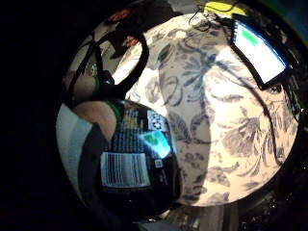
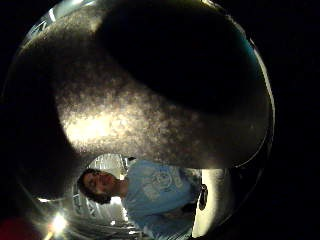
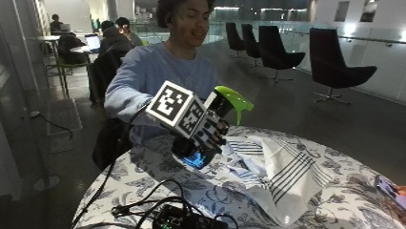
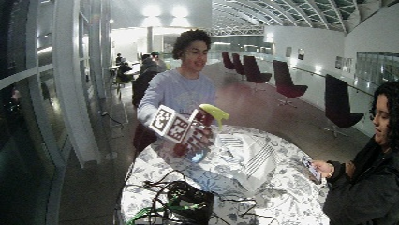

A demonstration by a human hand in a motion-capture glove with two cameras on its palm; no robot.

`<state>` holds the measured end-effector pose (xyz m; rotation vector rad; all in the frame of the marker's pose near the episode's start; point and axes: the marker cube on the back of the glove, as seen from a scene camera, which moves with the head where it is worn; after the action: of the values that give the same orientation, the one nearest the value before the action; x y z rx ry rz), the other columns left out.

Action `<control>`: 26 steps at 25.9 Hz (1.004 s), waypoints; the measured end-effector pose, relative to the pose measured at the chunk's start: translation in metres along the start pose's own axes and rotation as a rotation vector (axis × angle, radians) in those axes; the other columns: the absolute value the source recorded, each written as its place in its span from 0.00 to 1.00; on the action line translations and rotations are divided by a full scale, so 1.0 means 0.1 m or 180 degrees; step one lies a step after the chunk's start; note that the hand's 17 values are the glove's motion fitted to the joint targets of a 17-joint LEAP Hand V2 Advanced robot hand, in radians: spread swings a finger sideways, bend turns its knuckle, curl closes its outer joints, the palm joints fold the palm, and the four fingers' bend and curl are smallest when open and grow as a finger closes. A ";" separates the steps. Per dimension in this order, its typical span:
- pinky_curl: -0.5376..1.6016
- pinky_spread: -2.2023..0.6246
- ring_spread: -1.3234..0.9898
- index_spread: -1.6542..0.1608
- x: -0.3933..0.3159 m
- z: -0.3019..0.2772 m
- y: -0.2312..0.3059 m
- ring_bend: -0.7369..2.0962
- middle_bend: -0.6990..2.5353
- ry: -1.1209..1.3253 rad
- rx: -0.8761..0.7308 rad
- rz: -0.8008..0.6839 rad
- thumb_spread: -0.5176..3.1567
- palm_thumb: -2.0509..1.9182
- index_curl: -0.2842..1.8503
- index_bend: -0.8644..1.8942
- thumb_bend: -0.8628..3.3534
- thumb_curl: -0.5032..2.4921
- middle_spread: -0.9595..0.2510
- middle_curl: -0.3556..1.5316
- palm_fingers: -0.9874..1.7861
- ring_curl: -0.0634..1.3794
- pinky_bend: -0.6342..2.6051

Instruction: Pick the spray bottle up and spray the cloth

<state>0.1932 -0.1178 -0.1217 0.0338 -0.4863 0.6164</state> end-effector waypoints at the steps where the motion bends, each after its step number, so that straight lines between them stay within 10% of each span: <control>1: 0.42 0.81 0.56 0.77 -0.07 0.02 -0.03 0.40 0.28 0.0092 -0.0104 0.0020 0.35 0.77 0.31 0.37 0.20 0.35 0.71 0.41 0.76 0.29 0.27; 26: 0.42 0.79 0.56 0.78 -0.38 0.32 -0.30 0.41 0.29 0.0997 -0.0819 0.0760 0.33 0.77 0.32 0.37 0.20 0.37 0.73 0.42 0.77 0.30 0.28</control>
<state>0.1701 -0.1686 -0.1069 -0.3649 -0.2633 0.7727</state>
